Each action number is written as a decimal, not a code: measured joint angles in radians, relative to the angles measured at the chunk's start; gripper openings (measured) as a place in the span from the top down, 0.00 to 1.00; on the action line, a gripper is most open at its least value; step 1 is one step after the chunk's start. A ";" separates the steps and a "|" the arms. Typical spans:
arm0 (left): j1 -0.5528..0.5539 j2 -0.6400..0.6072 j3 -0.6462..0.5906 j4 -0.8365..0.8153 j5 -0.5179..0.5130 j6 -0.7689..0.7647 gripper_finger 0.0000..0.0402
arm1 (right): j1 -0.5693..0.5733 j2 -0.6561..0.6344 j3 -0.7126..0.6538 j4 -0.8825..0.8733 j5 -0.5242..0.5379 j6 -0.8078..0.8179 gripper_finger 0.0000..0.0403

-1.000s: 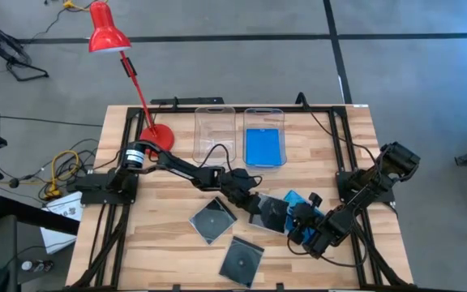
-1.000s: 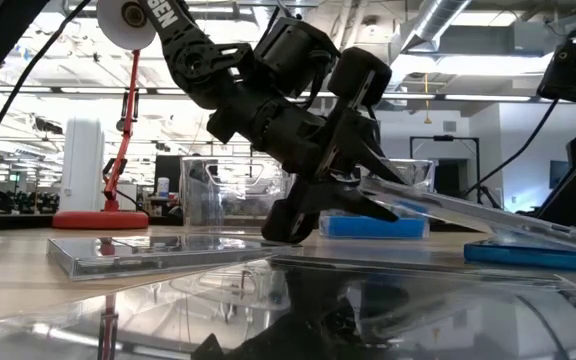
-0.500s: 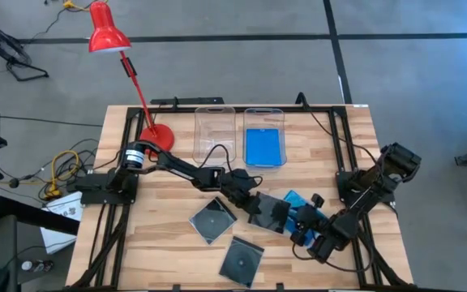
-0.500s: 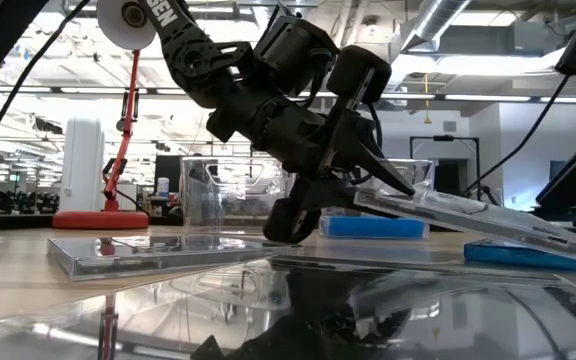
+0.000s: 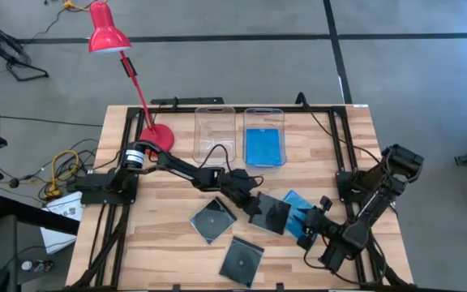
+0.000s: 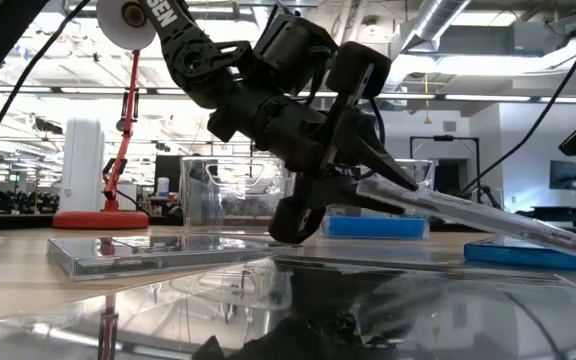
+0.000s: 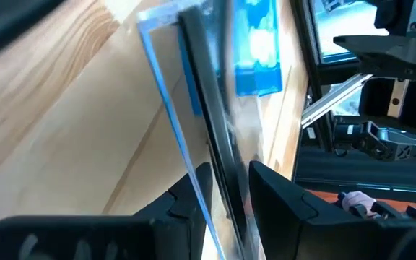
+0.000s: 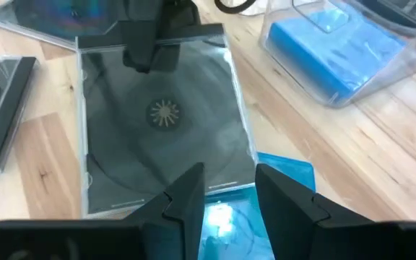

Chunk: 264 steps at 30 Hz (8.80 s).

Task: Pick & place jewel cases by type
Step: Put the top right black cd case into the left transparent bin

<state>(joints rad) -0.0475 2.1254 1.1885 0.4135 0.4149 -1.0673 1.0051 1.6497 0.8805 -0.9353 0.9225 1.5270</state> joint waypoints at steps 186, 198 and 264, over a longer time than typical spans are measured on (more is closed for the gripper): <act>0.463 -0.534 0.000 -1.009 -0.450 0.214 0.91 | 0.079 -0.001 0.008 -0.016 0.000 0.105 0.71; 0.482 -0.537 0.001 -1.066 -0.482 0.231 0.91 | 0.079 -0.001 0.008 -0.015 0.000 0.105 0.71; 0.487 -0.524 0.000 -1.103 -0.484 0.271 0.57 | 0.079 -0.001 0.008 -0.010 0.000 0.105 0.71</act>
<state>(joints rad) 0.4397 1.6013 1.1885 -0.6895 -0.0696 -0.7959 1.0840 1.6489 0.8883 -0.9452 0.9226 1.6318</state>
